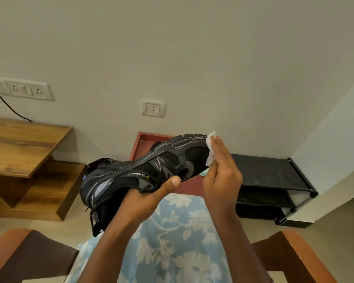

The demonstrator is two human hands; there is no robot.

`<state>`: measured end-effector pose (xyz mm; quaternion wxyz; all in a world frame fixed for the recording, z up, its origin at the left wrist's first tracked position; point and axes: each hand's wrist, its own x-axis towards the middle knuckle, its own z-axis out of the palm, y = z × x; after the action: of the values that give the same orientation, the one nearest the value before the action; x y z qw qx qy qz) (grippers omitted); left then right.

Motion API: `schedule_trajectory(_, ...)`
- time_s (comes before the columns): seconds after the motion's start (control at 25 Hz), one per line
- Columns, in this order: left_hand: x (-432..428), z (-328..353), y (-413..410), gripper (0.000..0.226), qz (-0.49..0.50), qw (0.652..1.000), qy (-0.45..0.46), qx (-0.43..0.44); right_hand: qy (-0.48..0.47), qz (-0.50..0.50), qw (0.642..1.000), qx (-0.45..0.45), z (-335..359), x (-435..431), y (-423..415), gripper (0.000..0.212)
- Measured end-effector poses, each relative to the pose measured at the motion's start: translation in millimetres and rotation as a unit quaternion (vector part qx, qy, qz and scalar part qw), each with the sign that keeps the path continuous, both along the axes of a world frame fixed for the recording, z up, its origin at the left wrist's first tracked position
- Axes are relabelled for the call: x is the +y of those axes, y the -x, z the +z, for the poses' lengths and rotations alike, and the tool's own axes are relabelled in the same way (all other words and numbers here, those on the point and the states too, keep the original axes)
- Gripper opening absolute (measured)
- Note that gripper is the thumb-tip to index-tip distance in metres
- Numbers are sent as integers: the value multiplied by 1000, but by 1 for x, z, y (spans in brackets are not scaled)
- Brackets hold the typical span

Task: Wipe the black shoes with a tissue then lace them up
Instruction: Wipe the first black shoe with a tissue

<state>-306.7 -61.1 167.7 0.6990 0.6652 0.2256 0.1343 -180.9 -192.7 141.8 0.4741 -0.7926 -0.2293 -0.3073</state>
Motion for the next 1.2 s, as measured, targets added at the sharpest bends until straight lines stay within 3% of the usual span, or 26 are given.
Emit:
schedule_trajectory(0.12, -4, -1, -4, 38, 7, 998, 54, -36, 13, -27, 999, -17, 2, 4, 7, 46)
schedule_trajectory(0.28, -9, -7, -8, 15, -1, 998, -41, -36, 95, 35, 991, -90, 7, 26, 31, 43)
schedule_trajectory(0.4, -8, -12, -8, 23, -8, 996, -80, -40, 144, 104, 975, -134, 5, 27, 35, 43)
schedule_trajectory(0.48, -6, -16, -8, 33, 1, 996, -79, -36, 125, 95, 980, -122, 0, 10, 17, 42)
schedule_trajectory(0.64, -6, -17, -8, 27, -2, 995, -96, -18, 46, -36, 998, -36, -10, -16, -4, 42)
schedule_trajectory(0.72, -7, -16, -9, 28, -18, 993, -119, -13, 36, -71, 996, -41, -10, -11, 1, 34)
schedule_trajectory(0.84, -6, -19, -9, 22, -30, 982, -185, -5, 38, -30, 995, -90, -5, 13, 26, 37)
schedule_trajectory(0.96, -3, -26, -8, 53, -44, 969, -244, -5, 81, 24, 986, -144, -9, 27, 43, 28)
schedule_trajectory(1.0, -2, -27, -7, 53, -40, 968, -248, -8, 87, 38, 983, -157, -10, 24, 40, 28)
schedule_trajectory(1.08, -1, -25, -4, 37, -26, 969, -246, -21, 68, 52, 983, -161, -11, 11, 27, 34)
schedule_trajectory(1.2, -4, -17, -1, 26, -11, 975, -220, -35, -30, 11, 997, -76, -19, -9, 8, 32)
